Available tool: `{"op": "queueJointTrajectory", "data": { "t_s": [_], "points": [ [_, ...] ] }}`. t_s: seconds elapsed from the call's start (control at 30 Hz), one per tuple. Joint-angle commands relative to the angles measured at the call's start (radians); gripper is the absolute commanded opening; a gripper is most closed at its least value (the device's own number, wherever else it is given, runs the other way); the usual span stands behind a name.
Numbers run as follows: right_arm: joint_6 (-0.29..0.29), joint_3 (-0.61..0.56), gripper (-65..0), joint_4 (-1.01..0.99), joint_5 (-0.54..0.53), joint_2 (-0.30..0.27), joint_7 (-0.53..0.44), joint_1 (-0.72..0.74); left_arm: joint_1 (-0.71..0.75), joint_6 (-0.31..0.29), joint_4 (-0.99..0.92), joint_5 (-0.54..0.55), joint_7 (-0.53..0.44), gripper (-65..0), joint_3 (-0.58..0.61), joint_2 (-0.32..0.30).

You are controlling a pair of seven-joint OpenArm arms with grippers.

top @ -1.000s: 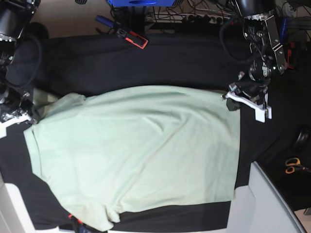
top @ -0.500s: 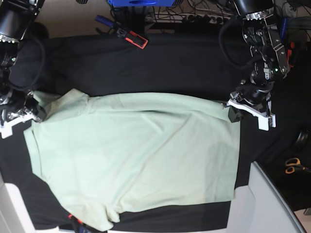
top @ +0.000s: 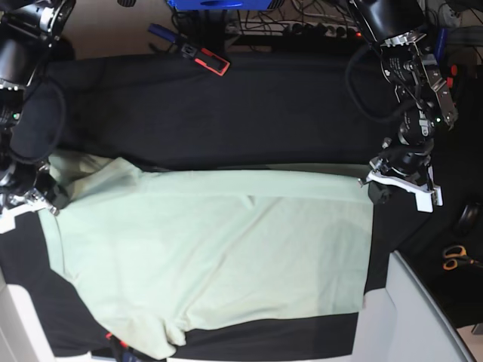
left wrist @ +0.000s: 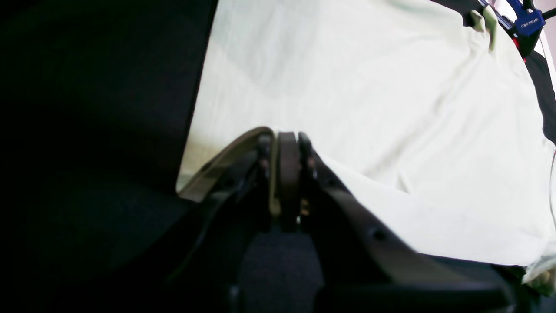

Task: Fold the T-shirt properly
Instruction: 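Lift the shoulder edge with both grippers and pull it toward the hem, then lay the folded shoulder edge down across the shirt with both grippers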

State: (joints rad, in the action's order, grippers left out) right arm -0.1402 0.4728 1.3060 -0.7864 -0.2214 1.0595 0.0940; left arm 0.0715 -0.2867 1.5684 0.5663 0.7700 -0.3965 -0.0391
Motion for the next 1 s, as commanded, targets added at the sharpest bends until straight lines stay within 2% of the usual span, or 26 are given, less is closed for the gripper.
{"op": "queueJointTrajectory", "data": {
  "t_s": [0.0, 0.23, 0.4, 0.6, 0.8, 0.97],
  "points": [
    [-0.005, 0.004, -64.7, -0.004, -0.011, -0.022, -0.017, 0.019, -0.022, -0.003, 0.011, 0.014, -0.019, -65.0, -0.002, -0.008],
    [-0.006, 0.002, -64.7, -0.021, -0.011, -0.048, -0.017, 0.068, -0.065, -0.003, -0.023, 0.013, -0.019, -65.0, 0.0, -0.011],
    [-0.005, -0.099, -64.7, -0.056, -0.011, -0.074, -0.028, 0.114, -0.091, -0.003, -0.07, -0.018, -0.019, -65.0, 0.0, -0.009],
    [-0.005, -0.17, -64.7, -0.184, -0.011, -0.075, -0.098, 0.163, -0.112, -0.003, -0.084, -0.105, -0.022, -65.0, 0.0, -0.005],
    [-0.005, -0.245, -64.7, -0.233, -0.011, -0.075, -0.132, 0.198, -0.152, -0.003, -0.112, -0.107, -0.02, -65.0, -0.003, -0.014],
    [-0.005, -0.25, -64.7, -0.263, -0.011, -0.072, -0.154, 0.209, -0.187, -0.003, -0.207, -0.107, -0.024, -65.0, 0.001, -0.038]
  ]
}}
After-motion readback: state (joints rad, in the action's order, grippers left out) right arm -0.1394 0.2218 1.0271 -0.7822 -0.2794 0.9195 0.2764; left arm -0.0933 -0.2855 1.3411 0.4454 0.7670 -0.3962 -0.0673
